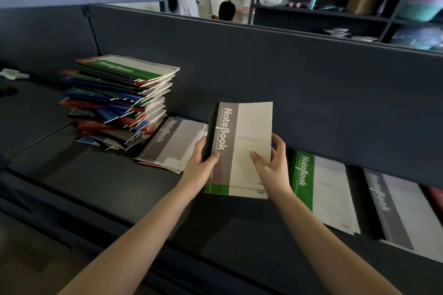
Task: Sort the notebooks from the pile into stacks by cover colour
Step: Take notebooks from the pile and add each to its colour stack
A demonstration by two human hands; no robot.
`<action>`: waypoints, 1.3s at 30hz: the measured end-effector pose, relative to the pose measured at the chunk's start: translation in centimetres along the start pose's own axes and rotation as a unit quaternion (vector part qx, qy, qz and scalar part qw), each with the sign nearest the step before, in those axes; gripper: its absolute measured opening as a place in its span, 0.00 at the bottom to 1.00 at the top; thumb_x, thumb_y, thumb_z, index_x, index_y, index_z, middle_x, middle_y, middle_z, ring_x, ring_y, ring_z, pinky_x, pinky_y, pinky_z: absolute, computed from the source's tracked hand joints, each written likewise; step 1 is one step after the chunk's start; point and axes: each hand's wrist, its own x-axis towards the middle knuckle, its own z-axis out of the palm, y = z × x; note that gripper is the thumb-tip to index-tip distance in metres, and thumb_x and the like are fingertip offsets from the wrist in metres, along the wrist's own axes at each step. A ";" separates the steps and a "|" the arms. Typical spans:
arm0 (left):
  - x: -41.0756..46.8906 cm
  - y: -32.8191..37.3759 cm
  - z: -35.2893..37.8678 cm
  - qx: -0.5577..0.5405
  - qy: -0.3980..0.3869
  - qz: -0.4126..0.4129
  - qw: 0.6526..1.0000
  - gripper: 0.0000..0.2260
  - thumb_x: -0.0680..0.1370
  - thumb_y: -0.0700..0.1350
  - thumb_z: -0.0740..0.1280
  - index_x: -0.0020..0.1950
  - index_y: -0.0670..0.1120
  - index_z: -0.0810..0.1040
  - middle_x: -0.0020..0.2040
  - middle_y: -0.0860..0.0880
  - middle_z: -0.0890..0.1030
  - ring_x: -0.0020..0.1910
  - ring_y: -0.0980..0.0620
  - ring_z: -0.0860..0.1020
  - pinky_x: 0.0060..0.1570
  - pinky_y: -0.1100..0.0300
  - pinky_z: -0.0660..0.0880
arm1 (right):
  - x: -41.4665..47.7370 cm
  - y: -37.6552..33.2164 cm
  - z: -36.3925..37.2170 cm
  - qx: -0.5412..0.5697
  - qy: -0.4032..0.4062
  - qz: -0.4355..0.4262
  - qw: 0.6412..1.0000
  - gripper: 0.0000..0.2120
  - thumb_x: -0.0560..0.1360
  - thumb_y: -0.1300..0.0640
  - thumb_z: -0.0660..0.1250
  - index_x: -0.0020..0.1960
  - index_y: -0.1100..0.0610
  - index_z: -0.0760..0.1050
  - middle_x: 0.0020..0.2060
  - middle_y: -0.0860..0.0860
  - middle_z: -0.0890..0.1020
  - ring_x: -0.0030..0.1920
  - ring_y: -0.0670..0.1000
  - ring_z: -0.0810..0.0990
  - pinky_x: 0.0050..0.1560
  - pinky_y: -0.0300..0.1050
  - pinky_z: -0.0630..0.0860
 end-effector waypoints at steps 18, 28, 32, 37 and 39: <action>-3.2 0.3 11.5 -0.079 -0.100 0.018 0.992 0.20 0.82 0.44 0.60 0.72 0.57 0.63 0.69 0.50 0.71 0.66 0.50 0.72 0.64 0.45 0.72 | -3.7 1.0 -14.2 -0.116 0.145 0.014 0.983 0.20 0.79 0.58 0.64 0.65 0.47 0.59 0.47 0.43 0.76 0.43 0.41 0.77 0.42 0.43 0.77; -3.4 0.7 12.8 0.007 -0.031 0.061 0.998 0.20 0.82 0.43 0.58 0.74 0.52 0.62 0.68 0.50 0.71 0.63 0.54 0.72 0.58 0.57 0.72 | -3.8 0.4 -18.3 -0.133 0.186 -0.005 0.973 0.20 0.79 0.60 0.64 0.67 0.54 0.60 0.52 0.44 0.74 0.47 0.44 0.76 0.39 0.37 0.73; -3.2 0.9 13.7 0.028 -0.029 0.064 0.997 0.20 0.82 0.42 0.58 0.74 0.52 0.62 0.69 0.51 0.71 0.65 0.52 0.72 0.63 0.52 0.72 | -4.1 0.6 -21.6 -0.139 0.188 0.006 0.972 0.20 0.78 0.59 0.64 0.66 0.51 0.61 0.54 0.49 0.77 0.50 0.51 0.78 0.40 0.43 0.75; -4.1 0.6 16.5 0.032 -0.023 0.075 0.996 0.20 0.82 0.42 0.58 0.74 0.53 0.63 0.69 0.51 0.71 0.65 0.52 0.72 0.64 0.51 0.72 | -4.9 0.9 -26.8 -0.173 0.214 0.020 0.961 0.22 0.77 0.59 0.66 0.68 0.52 0.62 0.56 0.51 0.77 0.53 0.53 0.78 0.37 0.40 0.75; -4.8 0.6 17.7 0.034 -0.009 0.086 0.996 0.20 0.82 0.41 0.58 0.74 0.51 0.63 0.68 0.52 0.71 0.64 0.55 0.71 0.63 0.55 0.71 | -5.2 1.1 -29.0 -0.211 0.233 0.035 0.949 0.24 0.77 0.58 0.67 0.70 0.54 0.62 0.61 0.52 0.75 0.55 0.54 0.76 0.43 0.42 0.75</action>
